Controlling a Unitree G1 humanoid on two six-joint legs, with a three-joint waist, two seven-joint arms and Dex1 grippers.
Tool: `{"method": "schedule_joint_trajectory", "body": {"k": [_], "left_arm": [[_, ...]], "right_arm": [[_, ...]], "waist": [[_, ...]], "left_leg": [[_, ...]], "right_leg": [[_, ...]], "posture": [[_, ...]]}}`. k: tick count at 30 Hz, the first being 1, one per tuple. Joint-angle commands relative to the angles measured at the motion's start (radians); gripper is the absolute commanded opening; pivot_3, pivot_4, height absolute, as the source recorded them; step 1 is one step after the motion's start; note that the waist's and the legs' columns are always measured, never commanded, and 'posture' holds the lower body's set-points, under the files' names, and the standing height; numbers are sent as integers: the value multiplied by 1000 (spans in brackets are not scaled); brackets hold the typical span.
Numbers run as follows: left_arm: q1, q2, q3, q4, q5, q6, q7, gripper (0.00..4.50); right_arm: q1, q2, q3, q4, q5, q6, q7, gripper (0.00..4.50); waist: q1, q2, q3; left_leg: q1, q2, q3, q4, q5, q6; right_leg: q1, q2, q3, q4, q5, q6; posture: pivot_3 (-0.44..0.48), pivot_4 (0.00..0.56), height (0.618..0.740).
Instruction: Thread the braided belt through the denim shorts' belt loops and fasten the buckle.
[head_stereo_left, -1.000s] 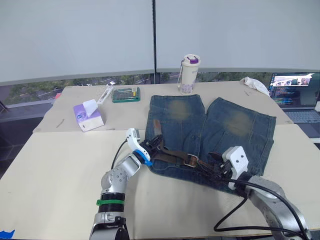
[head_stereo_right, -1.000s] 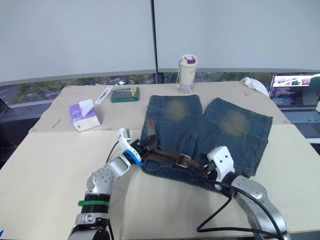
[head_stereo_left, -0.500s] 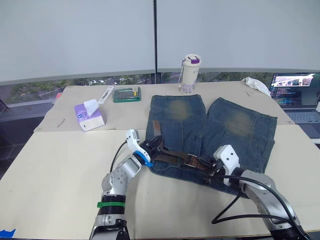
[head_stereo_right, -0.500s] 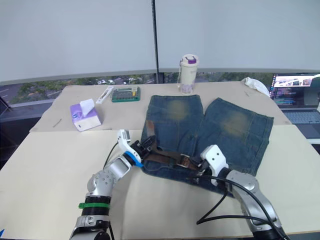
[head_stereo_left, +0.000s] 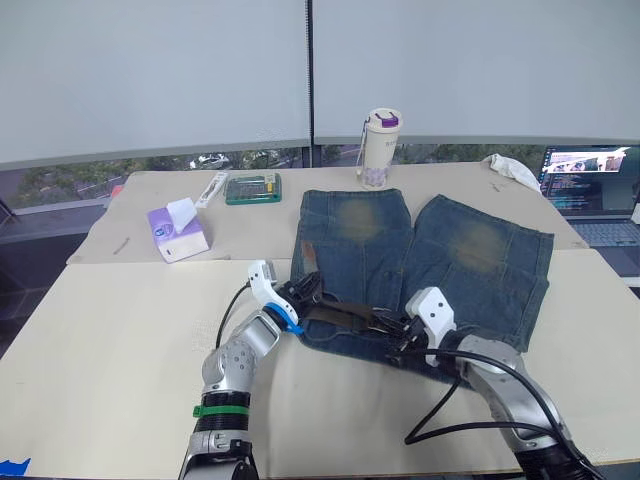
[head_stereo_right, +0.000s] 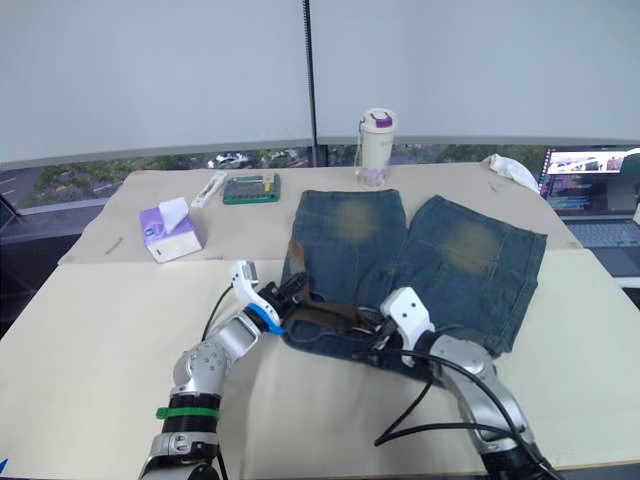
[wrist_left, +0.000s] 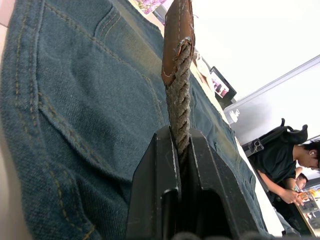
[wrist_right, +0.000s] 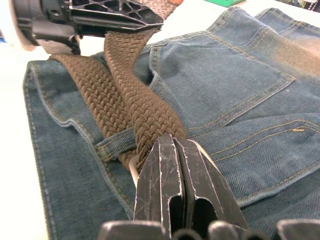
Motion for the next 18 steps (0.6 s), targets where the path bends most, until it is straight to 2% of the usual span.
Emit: {"method": "schedule_joint_trajectory", "body": {"k": [1,18], "left_arm": [[0,3,1,-19,8,-31,-6,0],[-18,15,-7,10,62,-118,-26,0]], "right_arm": [[0,-2,-15,-18,-1,-13,-1,39],[15,-15,45,43,-55,38,8,39]], "waist": [[-1,0,0],[-3,-1,-2]], "left_leg": [[0,0,0,0,0,0],[1,1,0,-1,0,0]], "right_leg": [[0,0,0,0,0,0],[0,1,0,0,0,0]], "posture": [[0,150,740],[0,150,740]]}}
